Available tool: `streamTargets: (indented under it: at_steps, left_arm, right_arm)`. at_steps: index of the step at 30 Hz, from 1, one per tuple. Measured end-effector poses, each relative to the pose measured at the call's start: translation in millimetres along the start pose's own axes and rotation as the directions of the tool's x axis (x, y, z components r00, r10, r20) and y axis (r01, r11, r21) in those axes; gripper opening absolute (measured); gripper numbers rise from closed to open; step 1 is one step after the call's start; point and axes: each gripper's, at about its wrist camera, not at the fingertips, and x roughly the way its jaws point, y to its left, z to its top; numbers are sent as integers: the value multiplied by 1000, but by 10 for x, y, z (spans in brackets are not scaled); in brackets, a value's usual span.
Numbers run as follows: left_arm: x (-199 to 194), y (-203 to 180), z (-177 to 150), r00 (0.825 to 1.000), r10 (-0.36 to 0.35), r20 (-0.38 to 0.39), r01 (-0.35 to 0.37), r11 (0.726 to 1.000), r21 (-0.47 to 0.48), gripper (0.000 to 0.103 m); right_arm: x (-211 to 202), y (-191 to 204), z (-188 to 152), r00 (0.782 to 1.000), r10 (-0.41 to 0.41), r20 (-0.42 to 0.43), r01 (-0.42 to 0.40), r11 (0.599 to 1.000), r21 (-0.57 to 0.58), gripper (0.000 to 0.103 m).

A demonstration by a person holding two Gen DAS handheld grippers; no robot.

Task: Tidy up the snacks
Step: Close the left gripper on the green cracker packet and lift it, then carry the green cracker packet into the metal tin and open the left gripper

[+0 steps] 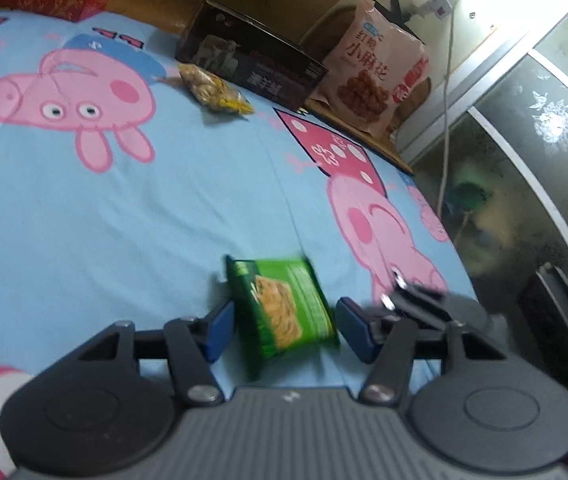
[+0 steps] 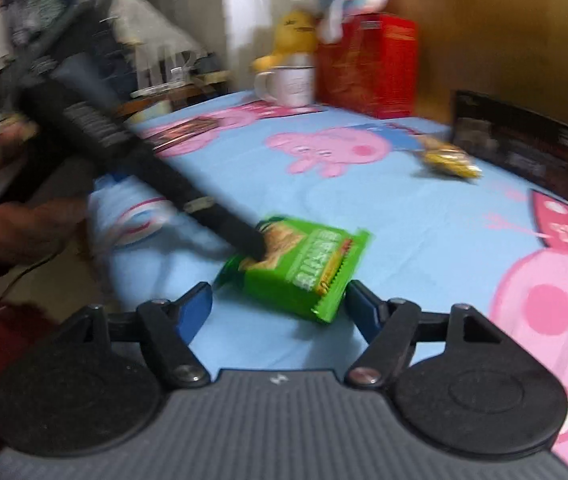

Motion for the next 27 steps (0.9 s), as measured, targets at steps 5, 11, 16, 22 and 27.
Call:
streamTargets:
  at_steps: [5, 11, 16, 22, 27]
  left_arm:
    - [60, -46, -2, 999, -27, -23, 28, 999, 30, 56]
    - [75, -39, -41, 998, -53, -46, 54, 998, 29, 40]
    - [167, -123, 68, 996, -78, -42, 80, 995, 62, 40]
    - [492, -194, 397, 995, -81, -66, 87, 992, 92, 40]
    - [791, -153, 735, 990, -103, -98, 110, 992, 68, 40]
  right_arm:
    - [-112, -35, -72, 997, -77, -6, 77, 997, 32, 74]
    - [-90, 25, -103, 998, -71, 2, 71, 997, 12, 45]
    - [-95, -44, -66, 998, -70, -6, 70, 997, 21, 34]
    - [-105, -341, 2, 991, -132, -15, 133, 985, 112, 34]
    - [-104, -654, 77, 986, -164, -22, 165, 966, 200, 34]
